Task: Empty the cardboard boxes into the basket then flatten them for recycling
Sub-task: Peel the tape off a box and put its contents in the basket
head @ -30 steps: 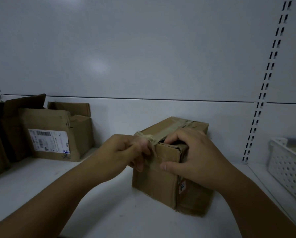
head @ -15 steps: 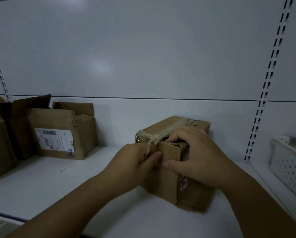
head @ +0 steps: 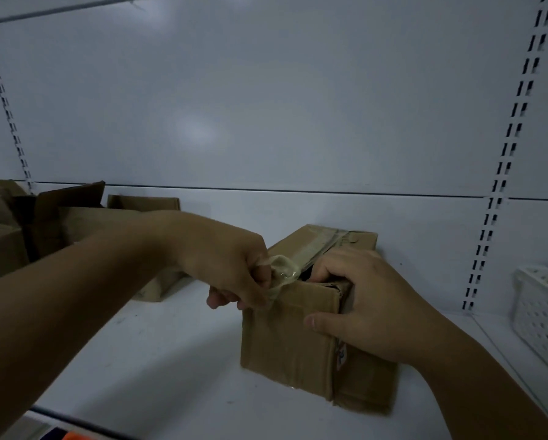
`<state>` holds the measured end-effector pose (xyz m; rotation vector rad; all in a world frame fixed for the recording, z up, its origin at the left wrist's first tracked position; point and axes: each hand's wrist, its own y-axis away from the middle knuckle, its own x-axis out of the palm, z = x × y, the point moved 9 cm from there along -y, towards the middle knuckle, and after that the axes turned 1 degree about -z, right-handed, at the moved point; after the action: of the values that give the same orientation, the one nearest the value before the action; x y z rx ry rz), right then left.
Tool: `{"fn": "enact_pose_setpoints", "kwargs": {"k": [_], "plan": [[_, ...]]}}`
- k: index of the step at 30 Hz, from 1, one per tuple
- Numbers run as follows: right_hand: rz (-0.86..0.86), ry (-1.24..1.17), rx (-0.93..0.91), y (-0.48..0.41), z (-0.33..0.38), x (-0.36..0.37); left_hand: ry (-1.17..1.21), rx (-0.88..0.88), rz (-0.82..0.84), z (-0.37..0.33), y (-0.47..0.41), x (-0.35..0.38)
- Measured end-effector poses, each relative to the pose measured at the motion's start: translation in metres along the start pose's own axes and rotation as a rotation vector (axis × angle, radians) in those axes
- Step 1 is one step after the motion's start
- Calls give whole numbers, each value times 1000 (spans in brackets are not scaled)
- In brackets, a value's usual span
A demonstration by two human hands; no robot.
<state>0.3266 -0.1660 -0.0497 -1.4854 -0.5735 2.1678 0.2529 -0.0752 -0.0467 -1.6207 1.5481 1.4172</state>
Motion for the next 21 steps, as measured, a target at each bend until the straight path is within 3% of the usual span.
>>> {"fn": "enact_pose_setpoints", "kwargs": {"k": [3, 7, 11, 18, 21], "plan": [[-42, 7, 1, 2, -3, -5, 118, 87, -58, 0, 3, 1], [-83, 71, -20, 2, 0, -2, 222, 108, -547, 12, 21, 0], [-118, 116, -49, 2, 9, 5, -240, 31, -928, 6, 31, 20], [-181, 122, -36, 2, 5, 7, -324, 169, -1001, 0, 17, 21], [-220, 159, -1, 1, 2, 6, -521, 218, -897, -12, 15, 18]]}}
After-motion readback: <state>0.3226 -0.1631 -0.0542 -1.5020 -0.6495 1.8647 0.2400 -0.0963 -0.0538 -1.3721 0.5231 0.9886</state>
